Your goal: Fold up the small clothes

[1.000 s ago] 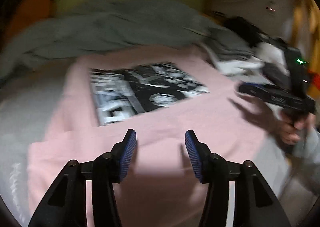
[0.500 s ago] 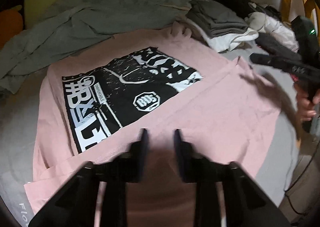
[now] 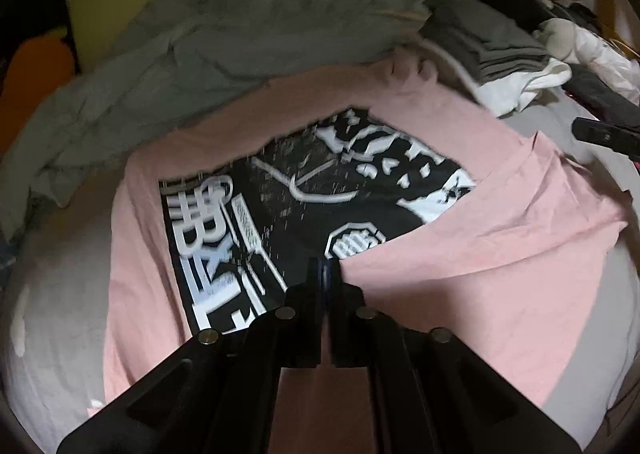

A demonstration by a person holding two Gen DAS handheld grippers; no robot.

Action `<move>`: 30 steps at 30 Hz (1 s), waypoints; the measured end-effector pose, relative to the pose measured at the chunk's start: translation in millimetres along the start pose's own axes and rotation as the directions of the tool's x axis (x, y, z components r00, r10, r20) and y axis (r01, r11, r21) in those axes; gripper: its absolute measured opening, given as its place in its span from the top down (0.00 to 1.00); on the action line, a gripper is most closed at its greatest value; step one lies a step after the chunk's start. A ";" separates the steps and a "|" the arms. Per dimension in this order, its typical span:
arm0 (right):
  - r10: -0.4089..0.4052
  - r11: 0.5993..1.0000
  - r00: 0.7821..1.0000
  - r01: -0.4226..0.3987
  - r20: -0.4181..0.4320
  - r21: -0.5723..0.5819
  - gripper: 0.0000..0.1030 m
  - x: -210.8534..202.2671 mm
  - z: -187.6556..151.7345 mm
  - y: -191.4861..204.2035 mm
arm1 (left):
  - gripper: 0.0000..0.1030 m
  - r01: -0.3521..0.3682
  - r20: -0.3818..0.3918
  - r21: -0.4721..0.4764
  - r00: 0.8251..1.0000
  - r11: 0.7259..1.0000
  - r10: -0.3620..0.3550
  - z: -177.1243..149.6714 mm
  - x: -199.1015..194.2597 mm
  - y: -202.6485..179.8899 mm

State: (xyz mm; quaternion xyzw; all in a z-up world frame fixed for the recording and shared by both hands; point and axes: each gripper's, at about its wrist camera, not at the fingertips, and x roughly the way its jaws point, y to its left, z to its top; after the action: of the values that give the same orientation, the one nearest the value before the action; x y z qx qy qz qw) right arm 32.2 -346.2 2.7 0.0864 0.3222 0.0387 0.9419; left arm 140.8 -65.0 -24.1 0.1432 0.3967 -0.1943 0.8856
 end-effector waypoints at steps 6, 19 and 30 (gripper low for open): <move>0.031 0.999 0.999 -0.030 -0.038 0.030 0.66 9.5 -0.1 -8.5 | 0.44 0.002 0.107 -0.121 0.994 0.993 0.011 -29.0 -48.8 33.8; -0.180 0.981 0.983 0.178 -0.018 -0.079 0.97 42.2 -5.7 7.2 | 0.45 -0.270 0.058 -0.433 0.944 0.860 0.325 -115.9 -107.4 141.4; -0.118 0.992 0.993 0.119 -0.020 0.049 0.51 16.5 -13.1 -13.6 | 0.97 -0.204 0.059 -0.483 0.963 0.851 0.264 -129.6 -90.3 126.2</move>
State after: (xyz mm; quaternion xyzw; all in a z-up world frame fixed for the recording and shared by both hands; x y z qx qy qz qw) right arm 37.4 -355.6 -19.9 0.0905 0.3356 -0.0248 0.9373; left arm 59.7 120.2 -26.5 -0.0418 0.3564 0.0093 0.9334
